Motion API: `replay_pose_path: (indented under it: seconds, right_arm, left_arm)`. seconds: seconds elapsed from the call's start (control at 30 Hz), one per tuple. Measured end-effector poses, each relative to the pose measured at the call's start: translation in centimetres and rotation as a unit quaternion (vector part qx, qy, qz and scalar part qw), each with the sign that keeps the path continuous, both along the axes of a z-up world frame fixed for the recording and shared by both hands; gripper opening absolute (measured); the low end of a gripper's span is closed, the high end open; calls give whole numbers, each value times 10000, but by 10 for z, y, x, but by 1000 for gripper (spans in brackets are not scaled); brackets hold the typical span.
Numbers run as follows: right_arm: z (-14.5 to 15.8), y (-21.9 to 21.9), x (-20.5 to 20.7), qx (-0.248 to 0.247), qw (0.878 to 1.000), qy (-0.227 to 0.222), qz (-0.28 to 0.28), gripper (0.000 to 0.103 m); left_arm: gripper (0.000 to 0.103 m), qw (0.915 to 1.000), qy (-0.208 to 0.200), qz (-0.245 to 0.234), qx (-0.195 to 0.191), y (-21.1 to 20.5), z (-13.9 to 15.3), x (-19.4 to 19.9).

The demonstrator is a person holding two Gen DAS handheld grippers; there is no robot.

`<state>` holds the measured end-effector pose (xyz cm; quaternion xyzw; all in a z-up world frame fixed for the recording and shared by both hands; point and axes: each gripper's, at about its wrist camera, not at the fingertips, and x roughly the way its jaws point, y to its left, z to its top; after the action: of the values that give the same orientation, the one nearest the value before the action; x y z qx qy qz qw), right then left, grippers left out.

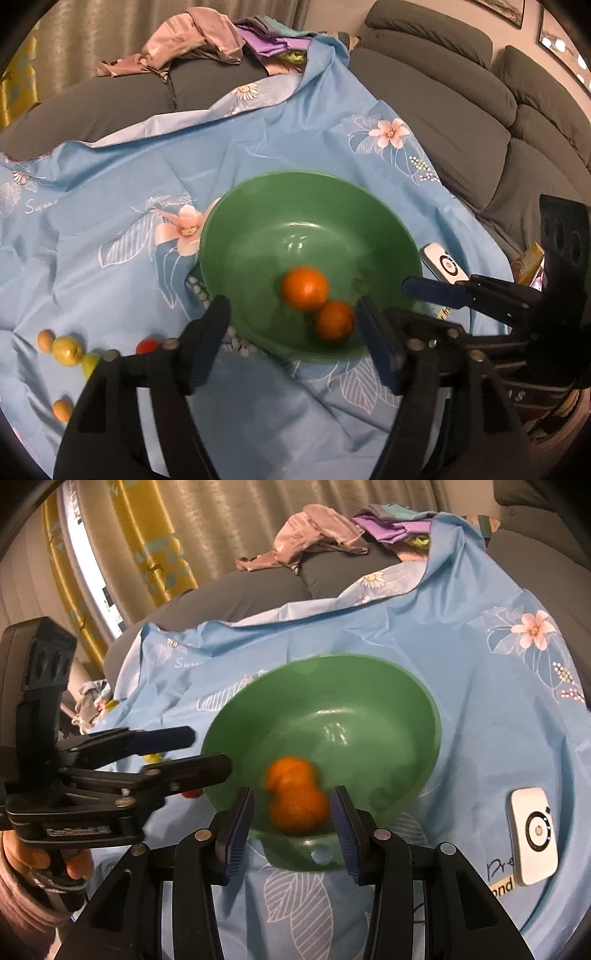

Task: Organize fruits
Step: 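Release both mandarins into the green bowl and lift both grippers away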

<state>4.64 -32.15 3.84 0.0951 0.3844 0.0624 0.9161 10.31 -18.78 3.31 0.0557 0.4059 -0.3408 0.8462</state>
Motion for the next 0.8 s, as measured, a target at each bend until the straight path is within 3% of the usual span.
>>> replay_pose_path:
  seconds: [0.13, 0.4, 0.5, 0.67, 0.8]
  right_arm:
    - [8, 3, -11, 95, 9999, -105, 47, 46]
    - [12, 36, -31, 110, 9977, -164, 641, 47]
    - [13, 51, -38, 97, 9961, -170, 859, 47]
    - [14, 75, -47, 50, 9933, -149, 1141, 47]
    - [15, 92, -52, 12, 9912, -127, 1315, 47]
  left_arm:
    - [83, 9997, 64, 251, -6, 23, 0, -17]
    - [84, 9921, 322, 1148, 388, 95, -18, -57]
    - [85, 9871, 513, 1472, 370, 125, -23, -74]
    - [86, 9844, 556, 1638, 328, 150, -19, -98]
    - [96, 9839, 499, 1707, 196, 159, -11, -110]
